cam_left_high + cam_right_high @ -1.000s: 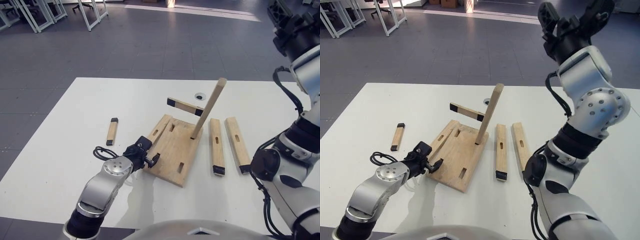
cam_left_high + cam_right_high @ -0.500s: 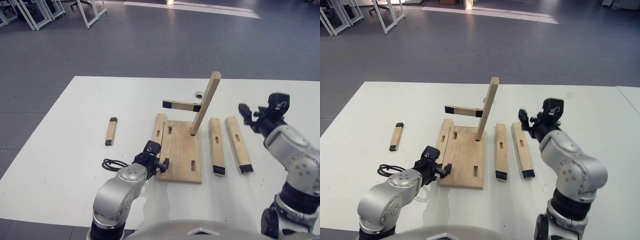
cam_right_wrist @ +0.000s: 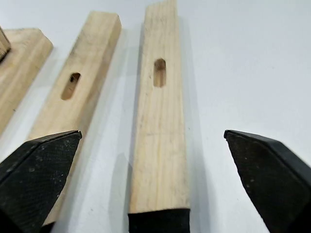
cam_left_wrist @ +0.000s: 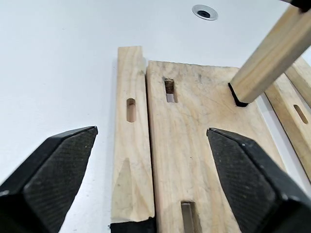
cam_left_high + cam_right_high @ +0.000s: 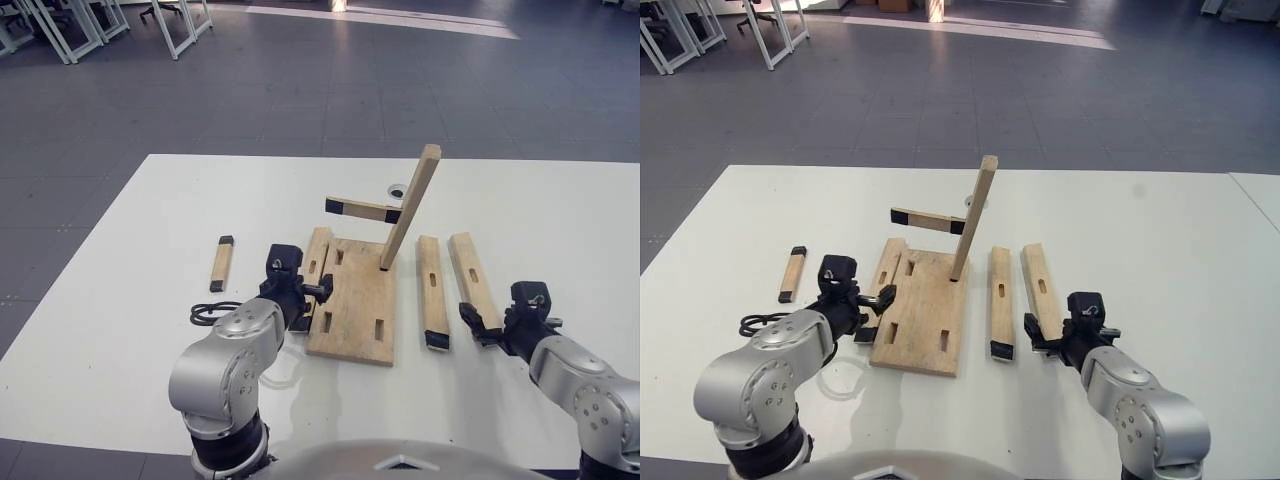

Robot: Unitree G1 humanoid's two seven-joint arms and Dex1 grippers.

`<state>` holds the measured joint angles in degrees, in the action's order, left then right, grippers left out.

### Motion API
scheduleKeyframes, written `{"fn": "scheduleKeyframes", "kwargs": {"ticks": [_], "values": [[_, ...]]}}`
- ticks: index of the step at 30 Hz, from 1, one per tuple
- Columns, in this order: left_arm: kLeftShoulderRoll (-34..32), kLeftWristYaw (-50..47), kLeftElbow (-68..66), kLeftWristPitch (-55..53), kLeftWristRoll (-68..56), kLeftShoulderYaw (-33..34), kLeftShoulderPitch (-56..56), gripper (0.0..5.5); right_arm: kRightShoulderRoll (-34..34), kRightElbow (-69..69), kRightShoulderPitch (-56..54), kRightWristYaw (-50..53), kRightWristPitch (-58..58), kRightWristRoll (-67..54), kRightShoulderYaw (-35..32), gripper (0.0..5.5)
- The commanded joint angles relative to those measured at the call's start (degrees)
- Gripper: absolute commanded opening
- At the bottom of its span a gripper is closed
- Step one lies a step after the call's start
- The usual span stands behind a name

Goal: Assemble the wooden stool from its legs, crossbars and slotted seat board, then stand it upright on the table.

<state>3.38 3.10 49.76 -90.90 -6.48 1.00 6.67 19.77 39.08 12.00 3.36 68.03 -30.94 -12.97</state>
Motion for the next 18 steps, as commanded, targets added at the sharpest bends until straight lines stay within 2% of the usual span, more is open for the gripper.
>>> {"fn": "scheduleKeyframes", "kwargs": {"ticks": [1, 5, 9, 15, 18], "values": [[2.0, 0.5, -0.3, -1.5, -0.2, 5.1, 4.4, 4.17, 1.4, -4.2, 3.9, -2.6, -3.4, 3.5, 2.5, 5.25], [1.3, 0.7, -1.3, -1.6, -0.6, 8.4, 6.7, 4.17, 1.7, -7.1, 5.5, -5.5, -5.7, 5.1, 4.2, 4.42], [3.8, 0.8, -2.2, -1.5, -1.0, 12.2, 8.0, 4.17, 2.7, -8.8, 4.8, -7.4, -7.2, 6.7, 5.1, 3.63], [1.9, 3.0, -5.8, -0.3, -2.7, 16.8, 6.4, 4.17, 4.8, -11.6, 0.7, -11.9, -9.9, 7.0, 4.9, 2.31], [0.9, 4.2, -8.0, 0.7, -3.2, 19.0, 6.6, 4.17, 4.9, -13.1, -2.6, -13.7, -11.0, 6.6, 4.0, 2.01]]}}
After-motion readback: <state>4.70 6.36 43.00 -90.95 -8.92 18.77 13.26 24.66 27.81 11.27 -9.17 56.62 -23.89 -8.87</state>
